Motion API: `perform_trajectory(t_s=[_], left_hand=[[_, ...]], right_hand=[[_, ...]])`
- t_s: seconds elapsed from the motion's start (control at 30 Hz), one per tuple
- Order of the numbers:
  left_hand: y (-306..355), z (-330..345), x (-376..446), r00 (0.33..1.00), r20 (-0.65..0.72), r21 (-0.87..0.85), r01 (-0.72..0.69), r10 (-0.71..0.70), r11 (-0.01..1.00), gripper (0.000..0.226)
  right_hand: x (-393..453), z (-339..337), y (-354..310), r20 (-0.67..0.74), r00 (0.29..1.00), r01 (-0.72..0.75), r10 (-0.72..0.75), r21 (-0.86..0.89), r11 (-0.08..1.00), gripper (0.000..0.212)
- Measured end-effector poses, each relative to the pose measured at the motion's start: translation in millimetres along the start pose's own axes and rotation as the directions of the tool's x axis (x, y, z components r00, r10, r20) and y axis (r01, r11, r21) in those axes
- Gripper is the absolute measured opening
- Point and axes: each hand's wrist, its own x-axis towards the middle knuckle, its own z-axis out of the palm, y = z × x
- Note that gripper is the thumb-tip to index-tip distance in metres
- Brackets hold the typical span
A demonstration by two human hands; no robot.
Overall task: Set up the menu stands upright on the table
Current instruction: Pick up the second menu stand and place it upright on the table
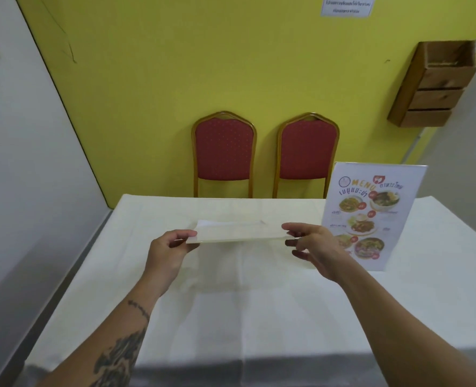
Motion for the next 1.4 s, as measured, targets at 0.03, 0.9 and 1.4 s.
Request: perform_trajectory(t_s=[0.03, 0.9, 1.4], left_hand=[[2, 2, 0, 1.000, 0.003, -0.005, -0.011, 0.011, 1.000, 0.018], [81, 11, 51, 0.995, 0.093, -0.231, 0.056, -0.036, 0.971, 0.013], [80, 16, 60, 0.986, 0.145, -0.279, 0.122, -0.083, 0.952, 0.036]], right_hand=[[1, 3, 1, -0.041, 0.999, 0.031, -0.032, -0.022, 0.999, 0.046], [35, 22, -78, -0.149, 0.970, 0.199, -0.193, 0.027, 0.980, 0.010], [53, 15, -66, -0.063, 0.983, 0.180, -0.173, 0.121, 0.976, 0.026]])
